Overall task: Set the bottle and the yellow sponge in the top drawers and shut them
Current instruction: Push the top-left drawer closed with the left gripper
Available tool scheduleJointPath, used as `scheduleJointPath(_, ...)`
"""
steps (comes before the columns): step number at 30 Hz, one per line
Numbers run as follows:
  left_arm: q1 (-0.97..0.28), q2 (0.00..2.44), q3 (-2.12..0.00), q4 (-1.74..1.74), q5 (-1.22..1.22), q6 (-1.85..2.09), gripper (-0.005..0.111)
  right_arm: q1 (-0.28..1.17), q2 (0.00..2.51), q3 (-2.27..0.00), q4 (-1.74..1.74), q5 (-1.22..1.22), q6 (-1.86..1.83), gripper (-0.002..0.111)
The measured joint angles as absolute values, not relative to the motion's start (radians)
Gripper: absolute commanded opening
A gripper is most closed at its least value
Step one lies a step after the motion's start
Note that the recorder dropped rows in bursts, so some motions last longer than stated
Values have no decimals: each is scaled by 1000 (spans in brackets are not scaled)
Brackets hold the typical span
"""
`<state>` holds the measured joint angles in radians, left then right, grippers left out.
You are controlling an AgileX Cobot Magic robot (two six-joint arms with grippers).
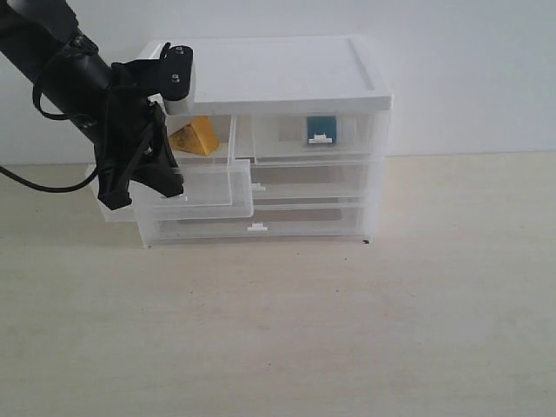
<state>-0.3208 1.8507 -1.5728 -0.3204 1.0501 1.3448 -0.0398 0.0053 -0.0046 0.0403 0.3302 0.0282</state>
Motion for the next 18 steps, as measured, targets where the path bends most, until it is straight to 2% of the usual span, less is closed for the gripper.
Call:
scheduleJointPath(6,-322,1849,-1604,-325,1046,1304,4,-40,5,-5,42,330,28,0)
scheduleJointPath(8,-320,1868,-1629,-314,950,1299,4,-40,5,-5,42,330,28,0)
scheduleJointPath(18,-320,1886,-1636,-279,883,1297,4,-40,5,-5,42,330,28,0)
